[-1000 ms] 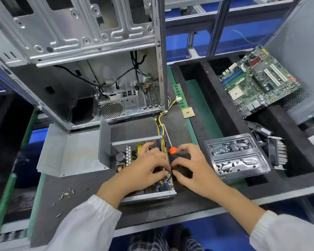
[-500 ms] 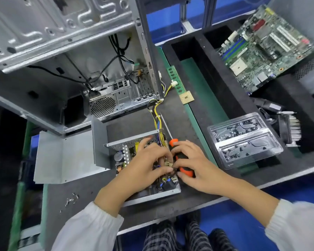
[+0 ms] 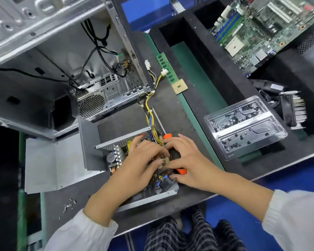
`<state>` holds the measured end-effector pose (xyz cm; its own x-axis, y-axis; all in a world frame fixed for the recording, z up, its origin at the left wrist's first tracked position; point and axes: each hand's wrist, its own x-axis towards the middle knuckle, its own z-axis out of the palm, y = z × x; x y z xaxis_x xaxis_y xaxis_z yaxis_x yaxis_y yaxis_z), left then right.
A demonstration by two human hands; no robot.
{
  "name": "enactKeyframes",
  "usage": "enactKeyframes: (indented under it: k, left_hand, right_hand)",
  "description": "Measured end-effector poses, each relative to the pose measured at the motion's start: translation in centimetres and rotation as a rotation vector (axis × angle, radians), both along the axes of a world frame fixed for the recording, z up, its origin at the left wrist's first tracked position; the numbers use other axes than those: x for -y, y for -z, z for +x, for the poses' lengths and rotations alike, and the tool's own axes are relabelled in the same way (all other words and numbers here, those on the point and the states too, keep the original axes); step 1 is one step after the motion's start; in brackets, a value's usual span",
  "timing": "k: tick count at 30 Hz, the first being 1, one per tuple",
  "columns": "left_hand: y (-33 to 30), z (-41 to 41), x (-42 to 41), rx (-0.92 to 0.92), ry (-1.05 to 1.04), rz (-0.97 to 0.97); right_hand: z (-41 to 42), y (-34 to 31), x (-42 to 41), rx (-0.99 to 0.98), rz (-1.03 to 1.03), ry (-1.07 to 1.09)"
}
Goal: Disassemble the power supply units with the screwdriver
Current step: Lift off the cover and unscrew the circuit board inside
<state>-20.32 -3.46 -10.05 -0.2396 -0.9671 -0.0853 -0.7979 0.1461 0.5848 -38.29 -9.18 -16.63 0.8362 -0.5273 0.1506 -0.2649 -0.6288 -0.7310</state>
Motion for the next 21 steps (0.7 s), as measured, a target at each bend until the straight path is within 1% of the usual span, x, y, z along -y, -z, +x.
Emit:
enactKeyframes:
  k: [3, 6, 9, 17, 21]
  left_hand:
    - [0.06, -0.1, 0.02, 0.033, -0.012, -0.008]
    - [0.12, -0.22, 0.12, 0.039, -0.027, -0.009]
    - [0.19, -0.18, 0.17, 0.034, -0.026, -0.004]
    - [-0.32, -0.19, 0.03, -0.032, -0.054, 0.023]
    - [-0.52, -0.23, -0.03, -0.038, -0.063, 0.048]
  right_hand:
    - [-0.06, 0.15, -0.02, 0.015, -0.073, -0.004]
    - [-0.4, 0.37, -0.28, 0.082, -0.113, 0.011]
    - [-0.44, 0.56, -0.42, 0.101, -0.138, 0.022]
    - [-0.44, 0.37, -0.59, 0.057, -0.11, 0.006]
    - [-0.3, 0.12, -0.64, 0.058, -0.041, 0.028]
